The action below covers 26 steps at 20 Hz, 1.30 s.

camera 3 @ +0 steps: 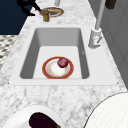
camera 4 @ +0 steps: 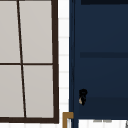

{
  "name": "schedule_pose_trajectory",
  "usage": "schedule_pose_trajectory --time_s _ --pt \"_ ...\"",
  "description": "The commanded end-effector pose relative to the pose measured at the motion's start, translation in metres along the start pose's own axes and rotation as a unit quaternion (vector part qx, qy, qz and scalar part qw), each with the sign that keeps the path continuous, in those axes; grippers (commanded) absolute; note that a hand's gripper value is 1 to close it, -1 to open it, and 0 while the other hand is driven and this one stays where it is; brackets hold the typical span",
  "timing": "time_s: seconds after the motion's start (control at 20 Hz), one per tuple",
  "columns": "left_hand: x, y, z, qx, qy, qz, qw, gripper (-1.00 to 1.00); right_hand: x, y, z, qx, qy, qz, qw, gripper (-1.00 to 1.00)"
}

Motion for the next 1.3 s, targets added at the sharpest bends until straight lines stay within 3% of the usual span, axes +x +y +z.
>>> schedule_pose_trajectory --time_s 0.0,0.1,0.35,0.55,0.7,1.0,1.25 --pt "0.000 0.000 0.000 0.000 0.000 0.000 1.0000 0.00 0.014 0.018 -0.013 0.017 0.039 -0.003 0.9991 1.00" --pt "0.000 0.000 0.000 0.000 0.000 0.000 1.0000 0.00 0.018 0.015 -0.011 -0.009 0.052 0.011 0.9985 1.00" --pt "0.000 0.000 0.000 0.000 0.000 0.000 1.0000 0.00 0.014 0.002 -0.001 -0.046 0.032 0.021 0.9982 1.00" --pt "0.000 0.000 0.000 0.000 0.000 0.000 1.0000 0.00 0.002 -0.023 0.021 -0.041 0.038 0.004 0.9985 1.00" --pt "0.000 0.000 0.000 0.000 0.000 0.000 1.0000 0.00 -0.007 -0.030 0.048 -0.035 0.038 -0.022 0.9984 1.00" --pt "0.000 0.000 0.000 0.000 0.000 0.000 1.0000 0.00 -0.020 -0.037 0.108 -0.046 0.012 -0.019 0.9987 1.00" --pt "0.000 0.000 0.000 0.000 0.000 0.000 1.0000 0.00 -0.024 -0.034 0.152 -0.053 0.009 -0.024 0.9983 1.00"
